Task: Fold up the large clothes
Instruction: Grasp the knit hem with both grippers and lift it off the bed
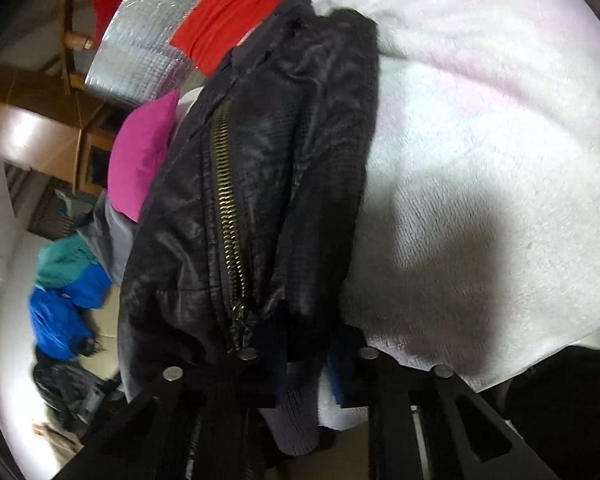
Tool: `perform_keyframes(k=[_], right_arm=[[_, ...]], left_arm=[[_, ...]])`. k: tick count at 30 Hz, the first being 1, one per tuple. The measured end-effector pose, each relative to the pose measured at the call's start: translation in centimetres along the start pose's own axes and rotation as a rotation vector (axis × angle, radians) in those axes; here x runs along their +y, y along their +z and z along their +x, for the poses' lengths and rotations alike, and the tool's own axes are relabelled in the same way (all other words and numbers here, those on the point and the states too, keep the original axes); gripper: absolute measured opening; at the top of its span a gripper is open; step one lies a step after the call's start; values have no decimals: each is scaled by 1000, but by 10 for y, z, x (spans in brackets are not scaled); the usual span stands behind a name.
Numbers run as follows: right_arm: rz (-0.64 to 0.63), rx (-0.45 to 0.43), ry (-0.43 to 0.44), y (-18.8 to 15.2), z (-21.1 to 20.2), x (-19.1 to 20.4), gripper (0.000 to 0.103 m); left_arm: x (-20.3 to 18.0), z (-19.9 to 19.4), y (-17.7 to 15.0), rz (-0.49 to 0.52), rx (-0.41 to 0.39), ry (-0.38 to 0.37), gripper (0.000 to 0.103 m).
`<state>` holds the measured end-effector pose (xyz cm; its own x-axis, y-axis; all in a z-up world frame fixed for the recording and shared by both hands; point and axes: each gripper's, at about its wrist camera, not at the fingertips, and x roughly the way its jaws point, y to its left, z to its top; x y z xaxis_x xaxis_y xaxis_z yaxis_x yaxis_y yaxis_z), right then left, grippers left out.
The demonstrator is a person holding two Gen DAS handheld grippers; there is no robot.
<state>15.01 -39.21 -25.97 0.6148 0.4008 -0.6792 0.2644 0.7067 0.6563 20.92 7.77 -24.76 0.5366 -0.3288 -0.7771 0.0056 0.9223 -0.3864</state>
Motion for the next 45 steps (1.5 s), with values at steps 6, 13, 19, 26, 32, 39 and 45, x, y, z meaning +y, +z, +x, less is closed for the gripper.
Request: perform_keyframes(k=[6, 13, 19, 26, 32, 39, 45], right_arm=[[-151, -164, -100, 2, -57, 24, 11], [-38, -166, -179, 9, -89, -32, 11], [19, -65, -122, 11, -72, -43, 34], [-36, 71, -102, -5, -57, -48, 81], [-51, 213, -121, -26, -17, -46, 68], [-230, 187, -167, -33, -32, -4, 16], [-177, 225, -163, -36, -20, -22, 23]], left_arm=[[12, -1, -1, -41, -10, 14, 86], [0, 1, -4, 10, -4, 18, 86], [-2, 2, -18, 24, 32, 11, 86], [0, 9, -51, -24, 143, -57, 86], [0, 21, -68, -35, 229, -14, 86], [-9, 32, -76, 30, 290, 2, 86], [-19, 35, -89, 64, 327, -8, 86]])
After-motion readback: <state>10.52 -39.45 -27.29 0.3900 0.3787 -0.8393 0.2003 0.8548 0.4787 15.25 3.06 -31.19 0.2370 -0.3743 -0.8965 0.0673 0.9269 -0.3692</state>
